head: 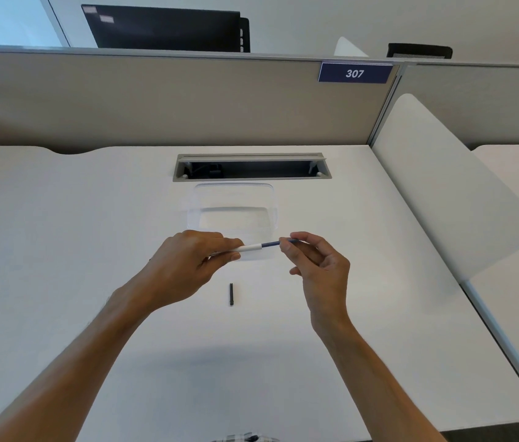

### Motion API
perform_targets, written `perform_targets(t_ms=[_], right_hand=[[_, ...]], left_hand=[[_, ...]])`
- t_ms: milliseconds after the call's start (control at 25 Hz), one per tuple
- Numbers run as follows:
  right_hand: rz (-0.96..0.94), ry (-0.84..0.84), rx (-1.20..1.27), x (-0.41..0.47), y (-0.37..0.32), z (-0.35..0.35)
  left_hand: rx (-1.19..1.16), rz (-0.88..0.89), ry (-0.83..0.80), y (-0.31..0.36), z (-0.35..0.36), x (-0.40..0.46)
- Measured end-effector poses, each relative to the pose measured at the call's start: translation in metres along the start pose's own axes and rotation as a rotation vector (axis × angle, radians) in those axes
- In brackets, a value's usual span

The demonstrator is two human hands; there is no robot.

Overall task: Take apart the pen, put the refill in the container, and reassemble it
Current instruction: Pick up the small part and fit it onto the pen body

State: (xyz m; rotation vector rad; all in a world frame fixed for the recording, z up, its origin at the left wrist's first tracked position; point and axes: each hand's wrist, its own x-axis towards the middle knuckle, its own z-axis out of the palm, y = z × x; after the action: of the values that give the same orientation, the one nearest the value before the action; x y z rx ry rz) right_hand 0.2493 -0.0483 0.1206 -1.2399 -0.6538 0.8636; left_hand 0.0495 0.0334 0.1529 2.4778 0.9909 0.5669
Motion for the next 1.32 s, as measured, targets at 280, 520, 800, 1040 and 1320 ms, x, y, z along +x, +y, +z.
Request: perform_targets(t_ms=[280, 520, 800, 1040, 1320], right_hand=[[0.037, 0.037, 0.025, -0.0046, 0.0026, 0.0078], [0.034, 0.077, 0.023, -0.0059, 0.0025, 0.0077], [0.008, 0.12, 0.03, -0.0069, 0.0029, 0.0081], [-0.015, 0.131, 0.043, -0.0071, 0.0015, 0.0075], [0.001, 0.089, 0.02, -0.007, 0.0027, 0.0043]], left_hand=[[0.036, -0.035, 0.031, -0.0003, 0.0019, -0.0005], [0.022, -0.032, 0.028, -0.0008, 0.0018, -0.0026], [0.02, -0.038, 0.029, -0.0007, 0.0027, -0.0051], [0.017, -0.025, 0.036, 0.0013, 0.0021, -0.0019], [0.004, -0.021, 0.018, 0.0015, 0.0009, -0.0032]])
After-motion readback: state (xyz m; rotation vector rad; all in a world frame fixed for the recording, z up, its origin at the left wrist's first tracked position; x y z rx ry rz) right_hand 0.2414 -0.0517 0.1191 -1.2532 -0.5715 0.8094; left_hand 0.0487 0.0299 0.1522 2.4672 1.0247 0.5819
